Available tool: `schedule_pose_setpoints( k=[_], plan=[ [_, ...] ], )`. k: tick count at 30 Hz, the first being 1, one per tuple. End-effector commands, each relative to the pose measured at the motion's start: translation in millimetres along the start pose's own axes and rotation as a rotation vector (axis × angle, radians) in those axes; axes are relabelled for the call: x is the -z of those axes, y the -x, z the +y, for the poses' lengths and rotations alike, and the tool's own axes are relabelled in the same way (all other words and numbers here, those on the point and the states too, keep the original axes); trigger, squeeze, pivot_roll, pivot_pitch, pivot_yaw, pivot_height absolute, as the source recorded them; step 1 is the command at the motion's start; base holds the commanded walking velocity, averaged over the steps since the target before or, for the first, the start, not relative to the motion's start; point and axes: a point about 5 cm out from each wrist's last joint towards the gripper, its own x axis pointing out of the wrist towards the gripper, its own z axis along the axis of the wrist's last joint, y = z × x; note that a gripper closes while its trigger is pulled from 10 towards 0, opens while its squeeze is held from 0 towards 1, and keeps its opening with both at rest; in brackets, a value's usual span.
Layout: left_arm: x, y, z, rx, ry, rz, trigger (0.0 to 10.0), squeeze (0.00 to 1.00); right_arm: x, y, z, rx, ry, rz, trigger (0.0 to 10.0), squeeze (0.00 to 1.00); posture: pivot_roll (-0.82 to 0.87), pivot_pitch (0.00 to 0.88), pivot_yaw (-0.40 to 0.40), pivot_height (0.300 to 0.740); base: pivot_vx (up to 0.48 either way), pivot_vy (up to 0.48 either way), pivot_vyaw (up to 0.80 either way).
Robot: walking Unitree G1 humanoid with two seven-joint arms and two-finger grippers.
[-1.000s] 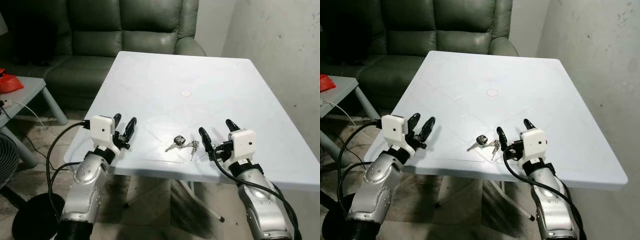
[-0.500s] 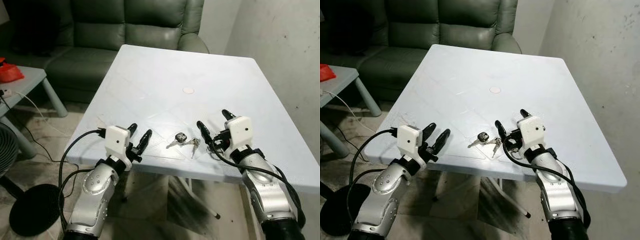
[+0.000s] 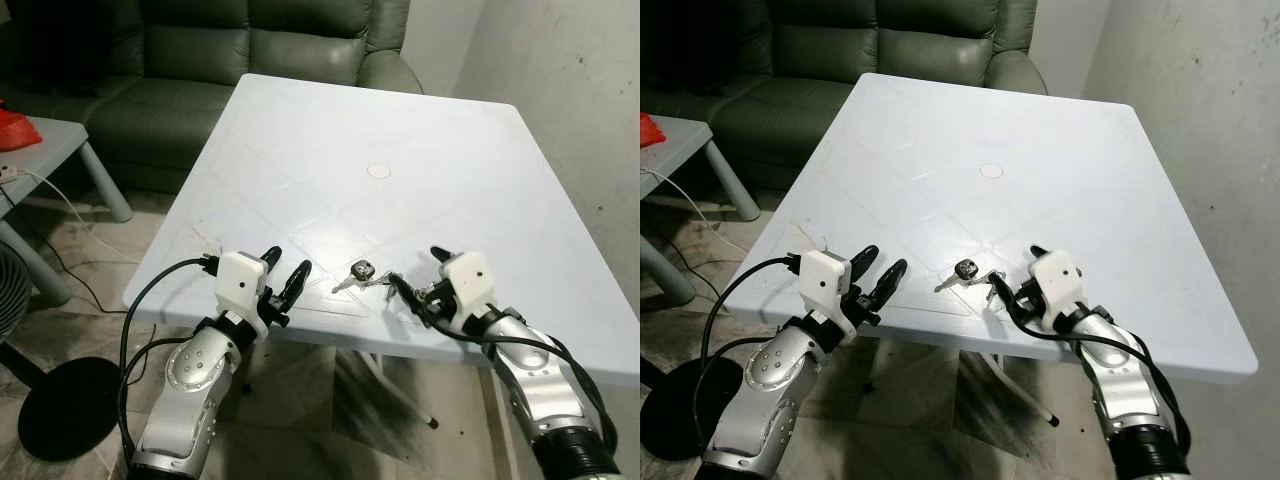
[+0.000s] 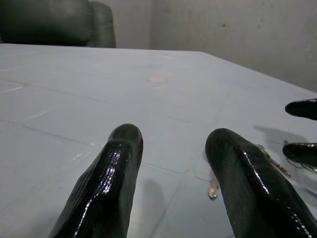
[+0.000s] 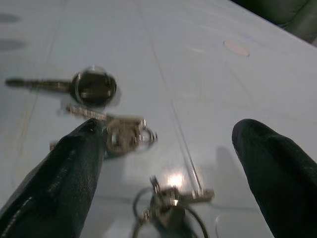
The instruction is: Hang keys on a hook
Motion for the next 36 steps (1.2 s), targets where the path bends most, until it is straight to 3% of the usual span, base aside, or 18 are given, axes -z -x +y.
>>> schedule_pose_setpoints(
  k=[1, 2, 3, 4, 36],
  plan=[
    [-1, 0.7, -5.9, 0.035, -0.01, 0.007, 10.0, 0.0, -3, -1.2, -3.6, -0.016, 0.033, -0.006, 4.2, 0.0, -0.12, 0.116, -0.039, 0.74, 0.0, 0.0, 0.0],
    [-1, 0.8, -6.2, 0.037, -0.009, 0.008, 10.0, 0.0, -3, -1.1, -4.0, -0.017, 0.036, -0.005, 4.2, 0.0, -0.12, 0.116, -0.039, 0.74, 0.0, 0.0, 0.0],
    [-1, 0.9, -6.5, 0.038, -0.011, 0.009, 10.0, 0.0, -3, -0.9, -4.7, -0.016, 0.039, -0.005, 2.7, 0.0, -0.12, 0.118, -0.038, 0.74, 0.0, 0.0, 0.0],
    [-1, 0.8, -6.7, 0.038, -0.012, 0.009, 10.0, 0.0, -2, -0.8, -5.2, -0.019, 0.038, -0.004, 0.0, 0.0, -0.12, 0.117, -0.038, 0.74, 0.0, 0.0, 0.0],
    [-3, 1.4, -6.1, 0.031, -0.013, 0.019, 10.0, 0.0, 8, -0.5, -7.4, -0.077, 0.099, 0.035, 0.0, 0.0, -0.11, 0.119, -0.044, 0.74, 0.0, 0.0, 0.0]
  ],
)
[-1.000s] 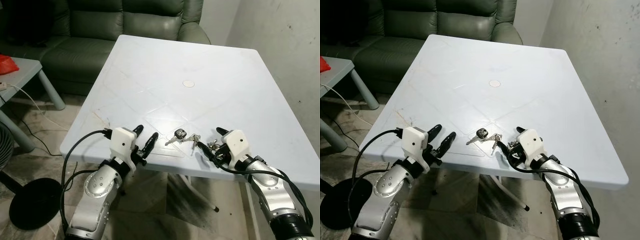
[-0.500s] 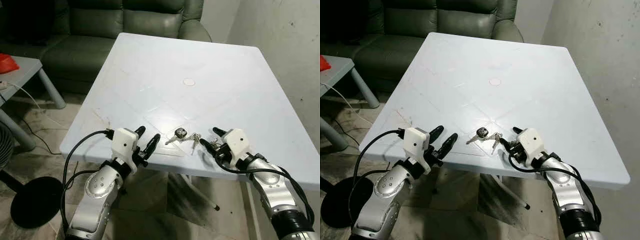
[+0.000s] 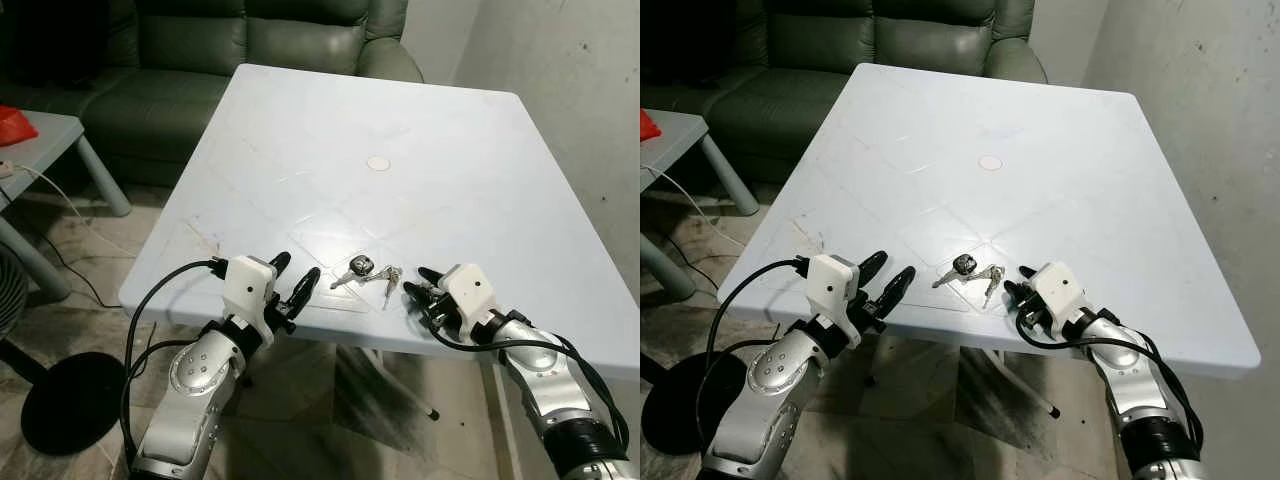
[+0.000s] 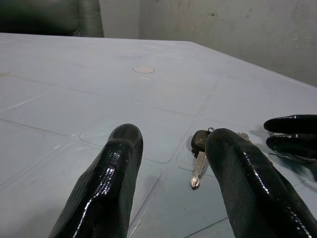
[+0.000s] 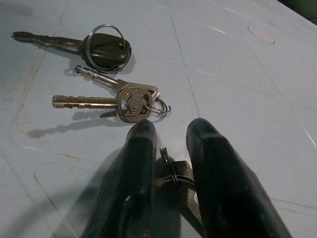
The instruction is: Hang keys on a hook
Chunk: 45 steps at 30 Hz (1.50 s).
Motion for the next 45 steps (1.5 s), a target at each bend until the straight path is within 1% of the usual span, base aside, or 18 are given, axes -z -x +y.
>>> schedule_pose_setpoints(
  k=[1, 10, 13, 19, 28, 32, 35, 39, 45],
  plan=[
    [-2, 0.7, -0.9, 0.0, -0.014, 0.003, 10.0, 0.0, -1, 0.4, -2.9, -0.006, 0.02, 0.004, 0.0, 0.0, -0.11, 0.119, -0.044, 0.74, 0.0, 0.0, 0.0],
    [-2, 0.8, -3.2, 0.014, -0.01, 0.005, 10.0, 0.0, 2, 2.1, -4.7, -0.013, 0.03, 0.015, 0.0, 0.0, -0.11, 0.121, -0.041, 0.74, 0.0, 0.0, 0.0],
    [-1, 0.0, -8.0, 0.041, -0.018, 0.011, 10.0, 0.0, 2, 2.7, -6.2, -0.014, 0.033, 0.02, 0.0, 0.0, -0.11, 0.119, -0.042, 0.74, 0.0, 0.0, 0.0],
    [1, -0.3, -12.0, 0.064, -0.019, 0.017, 10.0, 0.0, 3, 2.9, -6.5, -0.016, 0.039, 0.022, 0.0, 0.0, -0.12, 0.117, -0.039, 0.74, 0.0, 0.0, 0.0],
    [0, -0.4, -10.0, 0.064, -0.024, 0.019, 10.0, 0.0, 5, 4.4, -6.0, -0.01, 0.031, 0.023, 0.0, 0.0, -0.12, 0.116, -0.037, 0.74, 0.0, 0.0, 0.0],
    [-1, -0.9, -8.8, 0.064, -0.027, 0.018, 10.0, 0.0, 2, 3.4, -8.4, 0.013, -0.007, 0.002, 0.0, 0.0, -0.12, 0.116, -0.037, 0.74, 0.0, 0.0, 0.0],
    [-1, -1.3, -10.4, 0.077, -0.035, 0.02, 10.0, 0.0, 2, 3.1, -9.0, 0.013, 0.003, -0.001, 0.0, 0.0, -0.12, 0.116, -0.037, 0.74, 0.0, 0.0, 0.0],
    [2, -1.1, -18.6, 0.121, -0.046, 0.031, 10.0, 0.0, 1, 2.4, -9.6, 0.011, 0.008, -0.001, 0.0, 0.0, -0.11, 0.108, -0.032, 0.74, 0.0, 0.0, 0.0],
    [3, -1.3, -24.8, 0.161, -0.05, 0.039, 10.0, 0.0, 0, 1.1, -9.7, 0.013, 0.01, -0.005, 0.0, 0.0, -0.12, 0.102, -0.026, 0.74, 0.0, 0.0, 0.0]
  ],
)
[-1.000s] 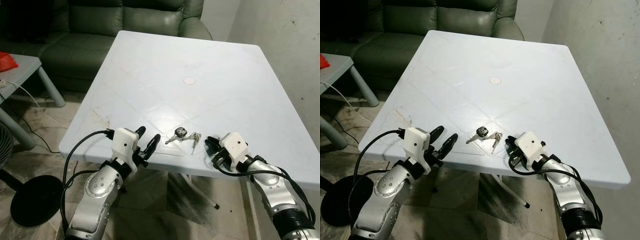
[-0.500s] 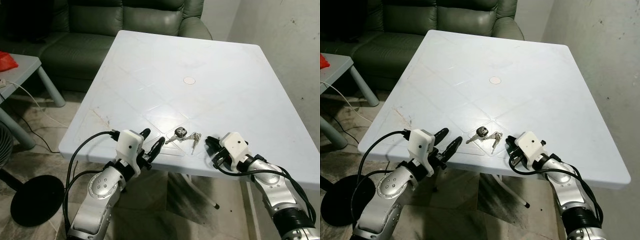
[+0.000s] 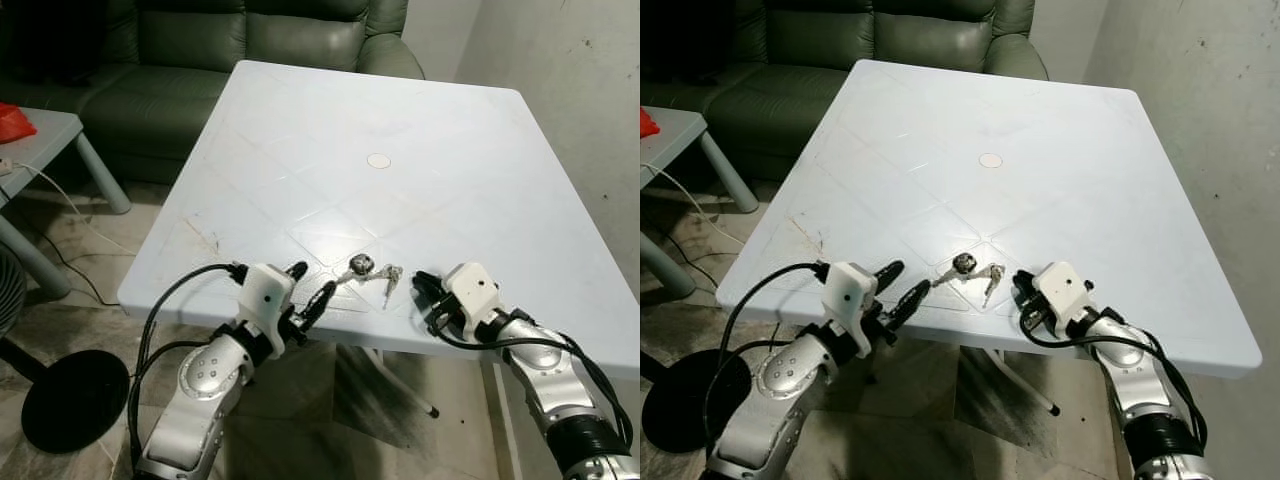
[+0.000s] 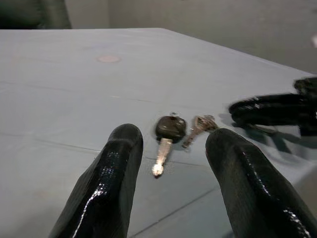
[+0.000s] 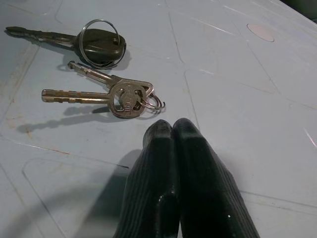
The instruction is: Hang keys on a hook
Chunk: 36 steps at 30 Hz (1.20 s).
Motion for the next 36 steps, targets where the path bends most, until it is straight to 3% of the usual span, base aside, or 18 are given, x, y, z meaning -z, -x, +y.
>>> schedule_pose_setpoints(
  k=[1, 15, 16, 17, 18, 19, 30, 36],
  plan=[
    [-1, 0.6, -5.5, 0.03, -0.011, 0.0, 10.0, 0.0, 0, 0.7, -4.8, 0.016, 0.003, 0.0, 0.0, 0.0, -0.12, 0.102, -0.026, 0.74, 0.0, 0.0, 0.0],
    [0, 0.1, -4.0, 0.095, -0.041, 0.016, 10.0, 0.0, -8, -3.2, -9.3, 0.036, 0.005, -0.034, 0.0, 0.0, -0.13, 0.083, -0.016, 0.74, 0.0, 0.0, 0.0],
    [0, 0.0, -5.0, 0.107, -0.044, 0.018, 10.0, 0.0, -9, -3.4, -9.9, 0.038, 0.006, -0.036, 0.6, 0.0, -0.13, 0.08, -0.014, 0.74, 0.0, 0.0, 0.0],
    [0, -0.2, -6.0, 0.116, -0.047, 0.019, 10.0, 0.0, -10, -3.4, -10.7, 0.046, 0.014, -0.039, 4.1, 0.0, -0.13, 0.08, -0.013, 0.74, 0.0, 0.0, 0.0],
    [0, -0.3, -6.6, 0.123, -0.048, 0.019, 10.0, 0.0, -10, -3.3, -11.3, 0.052, 0.02, -0.041, 4.1, 0.0, -0.13, 0.08, -0.013, 0.74, 0.0, 0.0, 0.0],
    [0, -0.7, -7.1, 0.128, -0.048, 0.019, 10.0, 0.0, -10, -3.4, -11.8, 0.057, 0.019, -0.041, 10.0, 0.0, -0.13, 0.078, -0.01, 0.74, 0.0, 0.0, 0.0],
    [0, -3.0, -9.4, 0.167, -0.053, 0.018, 10.0, 0.0, -21, -3.1, -10.5, 0.079, -0.045, -0.125, 10.0, 0.0, -0.14, 0.067, 0.003, 0.74, 0.0, 0.0, 0.0],
    [-4, -6.7, 0.5, 0.098, -0.061, -0.004, 10.0, 0.0, -39, -3.1, -17.5, 0.187, -0.187, -0.262, 10.0, 0.0, -0.15, 0.065, 0.006, 0.74, 0.0, 0.0, 0.0]
  ],
)
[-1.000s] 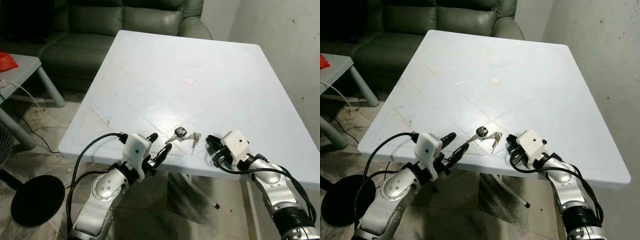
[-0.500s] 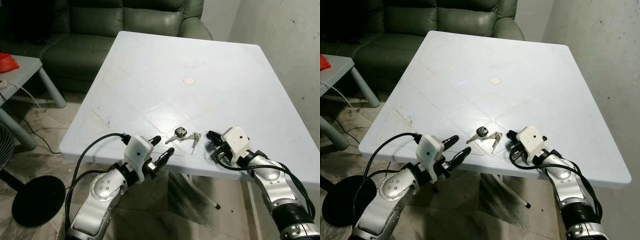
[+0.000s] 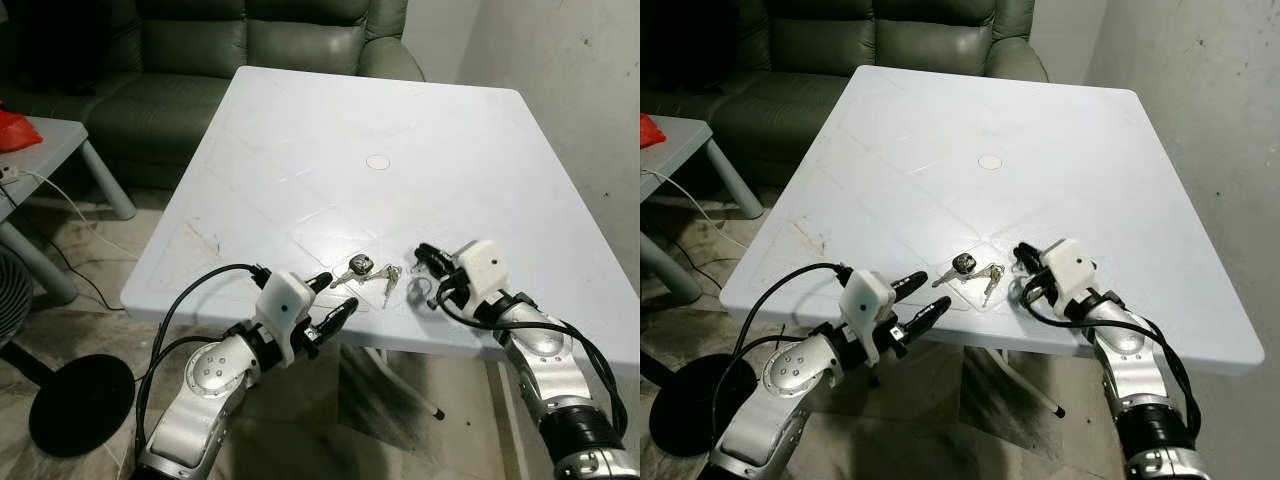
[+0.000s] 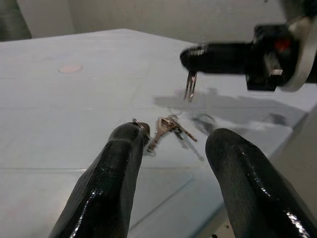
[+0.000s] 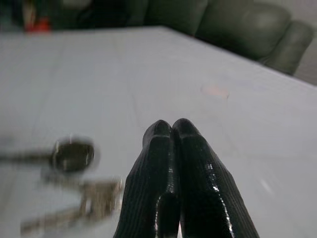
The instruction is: Hang keys on a hook
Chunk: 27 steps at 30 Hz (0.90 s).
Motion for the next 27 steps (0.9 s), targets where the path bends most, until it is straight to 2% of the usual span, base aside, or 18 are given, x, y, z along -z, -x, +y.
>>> schedule_pose_setpoints(
  k=[1, 10, 11, 14, 15, 17, 18, 20, 24, 27],
  plan=[
    [-4, -2.0, 11.6, -0.088, -0.006, -0.019, 10.0, 0.0, -11, 0.8, -5.7, 0.081, -0.07, -0.072, 10.0, 0.0, -0.15, 0.065, 0.006, 0.74, 0.0, 0.0, 0.0],
    [-12, -6.5, 40.0, -0.297, -0.05, -0.048, 10.0, 0.0, -34, -3.8, -6.7, 0.19, -0.175, -0.198, 10.0, 0.0, -0.15, 0.043, -0.005, 0.74, 0.0, 0.0, 0.0],
    [-16, -6.6, 50.3, -0.352, -0.05, -0.06, 10.0, 0.0, -42, -5.4, -6.4, 0.209, -0.196, -0.229, 10.0, 0.0, -0.15, 0.043, -0.007, 0.74, 0.0, 0.0, 0.0],
    [-23, -5.3, 65.7, -0.438, -0.062, -0.083, 10.0, 0.0, -52, -6.9, -6.7, 0.242, -0.219, -0.269, 10.0, 0.0, -0.15, 0.037, -0.011, 0.74, 0.0, 0.0, 0.0],
    [-23, -5.3, 65.7, -0.438, -0.062, -0.083, 10.0, 0.0, -52, -6.9, -6.7, 0.242, -0.219, -0.269, 10.0, 0.0, -0.15, 0.037, -0.011, 0.74, 0.0, 0.0, 0.0],
    [-27, -1.3, 82.2, -0.535, -0.024, -0.106, 10.0, 0.0, -58, -6.3, -5.1, 0.27, -0.221, -0.284, 10.0, 0.0, -0.15, 0.03, -0.016, 0.74, 0.0, 0.0, 0.0],
    [-27, -1.3, 82.2, -0.535, -0.024, -0.106, 10.0, 0.0, -58, -6.3, -5.1, 0.27, -0.221, -0.284, 10.0, 0.0, -0.15, 0.03, -0.016, 0.74, 0.0, 0.0, 0.0],
    [-31, 7.5, 97.3, -0.604, 0.031, -0.14, 10.0, 0.0, -61, -5.1, 0.1, 0.292, -0.202, -0.292, 10.0, 0.0, -0.15, 0.011, -0.027, 0.74, 0.0, 0.0, 0.0],
    [-29, 15.4, 108.4, -0.653, 0.069, -0.157, 10.0, 0.0, -60, -3.7, 6.6, 0.299, -0.227, -0.29, 10.0, 0.0, -0.15, 0.004, -0.027, 0.74, 0.0, 0.0, 0.0],
    [-30, 17.4, 114.7, -0.657, 0.032, -0.143, 10.0, 0.0, -59, -4.3, 9.0, 0.303, -0.227, -0.272, 10.0, 0.0, -0.15, 0.0, -0.029, 0.74, 0.0, 0.0, 0.0]
  ],
)
